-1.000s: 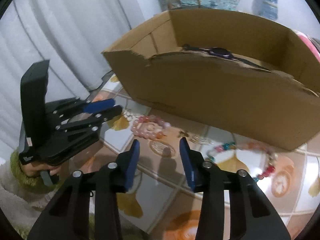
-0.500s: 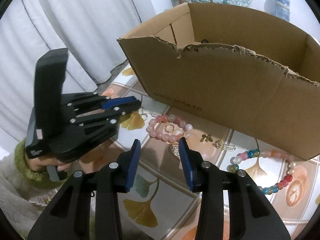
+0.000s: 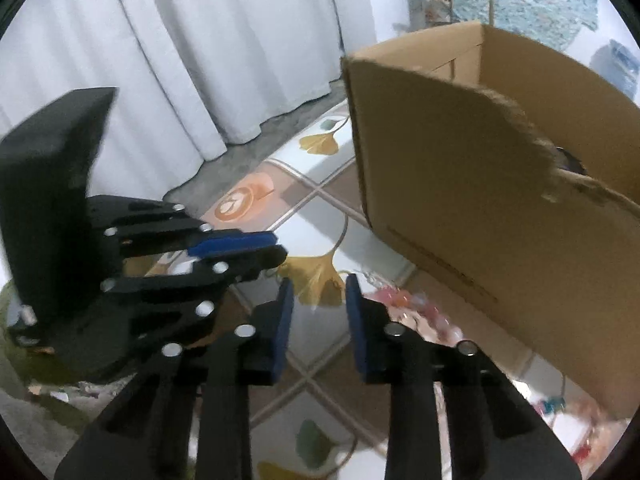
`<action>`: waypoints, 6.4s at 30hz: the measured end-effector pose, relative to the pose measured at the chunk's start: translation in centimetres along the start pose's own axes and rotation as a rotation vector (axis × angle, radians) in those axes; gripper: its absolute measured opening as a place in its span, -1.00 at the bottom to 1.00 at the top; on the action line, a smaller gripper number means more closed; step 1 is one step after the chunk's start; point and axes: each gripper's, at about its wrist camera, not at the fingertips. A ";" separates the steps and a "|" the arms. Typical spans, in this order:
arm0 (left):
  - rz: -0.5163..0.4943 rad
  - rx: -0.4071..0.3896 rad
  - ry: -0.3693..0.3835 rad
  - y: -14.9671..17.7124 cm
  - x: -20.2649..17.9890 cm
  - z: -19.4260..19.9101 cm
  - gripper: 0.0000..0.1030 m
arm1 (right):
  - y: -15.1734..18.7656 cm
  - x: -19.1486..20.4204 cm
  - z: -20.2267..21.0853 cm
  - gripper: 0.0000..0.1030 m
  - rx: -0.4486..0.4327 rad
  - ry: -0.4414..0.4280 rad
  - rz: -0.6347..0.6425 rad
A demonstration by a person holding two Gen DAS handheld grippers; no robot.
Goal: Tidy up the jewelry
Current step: 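Reach the right gripper toward the small gold ring beside the pink bracelet, then position the open right gripper over the gold ring while the left gripper approaches a gold charm, then close the right gripper on the gold ring while the left gripper grasps the gold charm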
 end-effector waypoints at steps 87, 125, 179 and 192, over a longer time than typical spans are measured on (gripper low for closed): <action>-0.093 0.105 0.066 0.9 -5.5 2.0 -0.78 | 8.4 -2.3 6.5 -0.61 -0.011 0.181 -0.187; -0.091 0.127 0.039 0.7 -5.2 1.8 -0.71 | 8.0 -1.9 5.8 -0.64 0.026 0.227 -0.119; -0.105 0.080 0.062 0.5 -5.3 1.8 -0.80 | 7.0 -2.9 5.6 -0.80 -0.013 0.179 -0.127; -0.117 0.020 0.042 0.1 -5.7 4.3 -0.81 | 7.2 -1.9 8.9 -0.80 -0.079 0.183 -0.113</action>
Point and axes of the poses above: each gripper's, at about its wrist camera, not at the fingertips, and z roughly against the way its jaws point, x to its left, y to its underside, and after that the axes turned 9 degrees about -y, right-handed
